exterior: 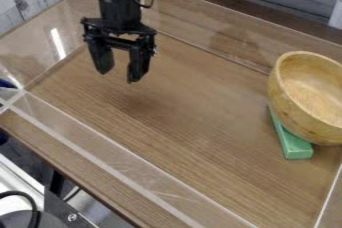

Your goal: Remove the green block from inside the brown bowl and put it on the table

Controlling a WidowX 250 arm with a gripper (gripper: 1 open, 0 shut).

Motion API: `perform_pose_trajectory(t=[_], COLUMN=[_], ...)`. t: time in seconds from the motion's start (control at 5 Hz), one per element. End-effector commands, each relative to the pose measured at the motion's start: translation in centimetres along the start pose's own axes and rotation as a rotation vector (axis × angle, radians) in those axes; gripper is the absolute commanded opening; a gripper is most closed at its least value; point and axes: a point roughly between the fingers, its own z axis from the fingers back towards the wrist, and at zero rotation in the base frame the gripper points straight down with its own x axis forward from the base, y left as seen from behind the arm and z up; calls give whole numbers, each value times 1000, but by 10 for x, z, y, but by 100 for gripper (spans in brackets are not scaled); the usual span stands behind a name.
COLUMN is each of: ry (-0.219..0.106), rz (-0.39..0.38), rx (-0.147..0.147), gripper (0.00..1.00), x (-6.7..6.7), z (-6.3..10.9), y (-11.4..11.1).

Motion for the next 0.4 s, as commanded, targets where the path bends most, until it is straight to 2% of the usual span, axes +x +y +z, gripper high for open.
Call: perform_pose_trajectory(t=[0.0,0.2], ry=[-18,5], rz=[-19,-58], rx=[37,67], gripper=[100,100], x=[7,10], z=[-1,-15], y=[0,-8])
